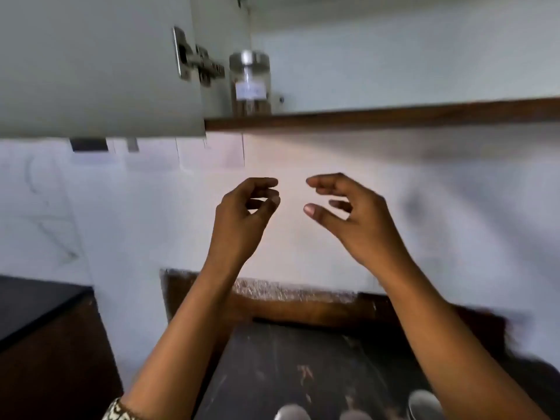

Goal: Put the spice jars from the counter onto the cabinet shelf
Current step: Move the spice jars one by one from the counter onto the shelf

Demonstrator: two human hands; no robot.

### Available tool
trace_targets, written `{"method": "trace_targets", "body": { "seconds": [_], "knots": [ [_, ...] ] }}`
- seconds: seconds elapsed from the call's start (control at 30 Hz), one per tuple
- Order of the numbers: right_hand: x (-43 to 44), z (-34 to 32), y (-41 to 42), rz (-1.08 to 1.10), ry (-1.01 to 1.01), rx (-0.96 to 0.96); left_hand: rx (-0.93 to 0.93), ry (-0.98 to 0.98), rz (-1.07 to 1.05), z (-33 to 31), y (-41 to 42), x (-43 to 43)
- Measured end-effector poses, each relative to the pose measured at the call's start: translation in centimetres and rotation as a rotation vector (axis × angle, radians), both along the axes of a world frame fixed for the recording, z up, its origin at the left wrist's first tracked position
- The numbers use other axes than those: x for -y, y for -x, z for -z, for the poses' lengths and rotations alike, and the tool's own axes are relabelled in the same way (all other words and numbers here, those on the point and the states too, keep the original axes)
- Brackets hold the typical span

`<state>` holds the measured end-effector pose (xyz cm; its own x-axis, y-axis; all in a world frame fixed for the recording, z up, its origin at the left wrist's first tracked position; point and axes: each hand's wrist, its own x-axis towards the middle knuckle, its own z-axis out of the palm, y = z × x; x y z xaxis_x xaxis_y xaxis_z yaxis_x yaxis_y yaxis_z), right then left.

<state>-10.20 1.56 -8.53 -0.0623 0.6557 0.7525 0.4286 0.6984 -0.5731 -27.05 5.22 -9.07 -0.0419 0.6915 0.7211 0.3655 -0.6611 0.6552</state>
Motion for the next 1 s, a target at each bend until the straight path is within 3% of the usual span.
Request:
{"method": "trace_targets", "body": {
  "seconds": [0.1,0.27,0.43,0.5,0.6,0.73,0.83,1.0],
  "knots": [
    [0.2,6.7,0.2,-0.002,0.21,0.027,-0.035,0.169,0.087,6.2,-0.6,0.2],
    [0.6,16.5,0.0,-0.034,0.533,0.145,-0.248,0.442,0.212,15.9,0.0,0.6],
    [1.0,23.7,0.5,0.033,0.765,0.496,-0.52,0.647,0.177,24.0,0.9,1.0],
    [1.2,26.3,1.2,0.049,0.847,0.646,-0.712,0.703,0.156,27.2,0.8,1.1],
    [1.1,28.9,2.4,0.086,0.961,0.746,-0.938,0.805,0.161,30.9,0.9,1.1],
    [1.2,30.7,3.5,0.068,1.025,0.821,-1.004,0.876,0.209,33.1,0.6,1.4],
    [0.7,32.4,4.2,0.14,1.071,0.759,-0.964,0.87,0.241,33.7,0.6,1.4],
    [0.2,32.7,4.1,0.203,0.974,0.718,-0.885,0.792,0.211,32.8,0.7,1.2]
  ]
}}
